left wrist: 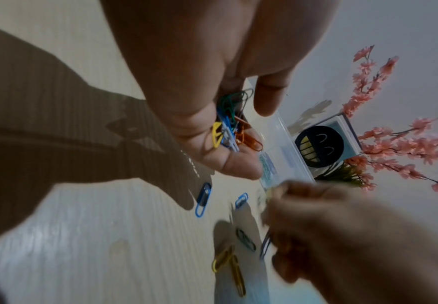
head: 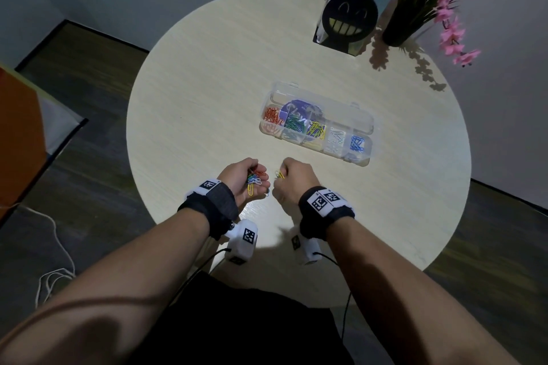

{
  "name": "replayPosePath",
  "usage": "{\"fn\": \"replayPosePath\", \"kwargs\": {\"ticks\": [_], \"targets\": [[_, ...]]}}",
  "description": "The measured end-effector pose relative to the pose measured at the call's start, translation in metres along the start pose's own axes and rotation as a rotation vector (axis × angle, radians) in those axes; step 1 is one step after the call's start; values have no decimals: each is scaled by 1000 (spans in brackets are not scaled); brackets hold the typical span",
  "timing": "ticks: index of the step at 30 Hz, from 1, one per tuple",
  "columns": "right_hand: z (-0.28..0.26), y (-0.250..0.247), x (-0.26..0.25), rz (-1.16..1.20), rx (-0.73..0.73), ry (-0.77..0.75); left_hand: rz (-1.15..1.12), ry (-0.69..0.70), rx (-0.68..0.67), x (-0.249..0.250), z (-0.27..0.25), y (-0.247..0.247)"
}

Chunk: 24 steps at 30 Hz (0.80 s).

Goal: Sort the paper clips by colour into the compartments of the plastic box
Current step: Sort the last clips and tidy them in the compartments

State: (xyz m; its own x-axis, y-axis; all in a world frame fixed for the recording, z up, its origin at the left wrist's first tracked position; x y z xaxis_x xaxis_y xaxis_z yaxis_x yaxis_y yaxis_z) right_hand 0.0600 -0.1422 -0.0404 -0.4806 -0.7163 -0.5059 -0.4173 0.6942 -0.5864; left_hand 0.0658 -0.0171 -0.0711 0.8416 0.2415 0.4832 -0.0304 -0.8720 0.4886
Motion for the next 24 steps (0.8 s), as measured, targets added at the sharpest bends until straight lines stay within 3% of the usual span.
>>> {"fn": "replayPosePath", "kwargs": {"ticks": [4,6,8,10,16,24], "targets": [[-11,-6,-44,120,-54,-185,-208,-33,-104,-4,-3,15],[-9,-17,-44,285,-42,-204,-200,-54,-121,-3,-2,14],[0,-32,-27,394,64,-158,-152,-78,-131,0,-3,10],[10,-41,-6,324,143,-68,-171,-95,-132,2,-3,6],[29,-5,15,-99,37,198,-177,-110,-134,7,-8,-11],[40,11,2,-248,-34,194,-110,-74,-55,13,-17,-26]]}}
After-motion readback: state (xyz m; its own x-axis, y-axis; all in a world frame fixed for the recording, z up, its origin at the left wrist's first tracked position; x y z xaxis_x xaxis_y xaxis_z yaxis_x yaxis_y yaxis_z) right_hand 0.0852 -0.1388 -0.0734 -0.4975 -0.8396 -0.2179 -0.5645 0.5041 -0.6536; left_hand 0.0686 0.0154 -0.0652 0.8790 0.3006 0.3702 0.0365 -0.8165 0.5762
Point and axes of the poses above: each hand's wrist, its own z-axis towards the middle knuckle, its own y-axis out of the palm, x = y × z, the point moved 8 cm from there along z, towards the middle knuckle, and after that the axes turned 11 degrees about -x, right-handed, at the moved point
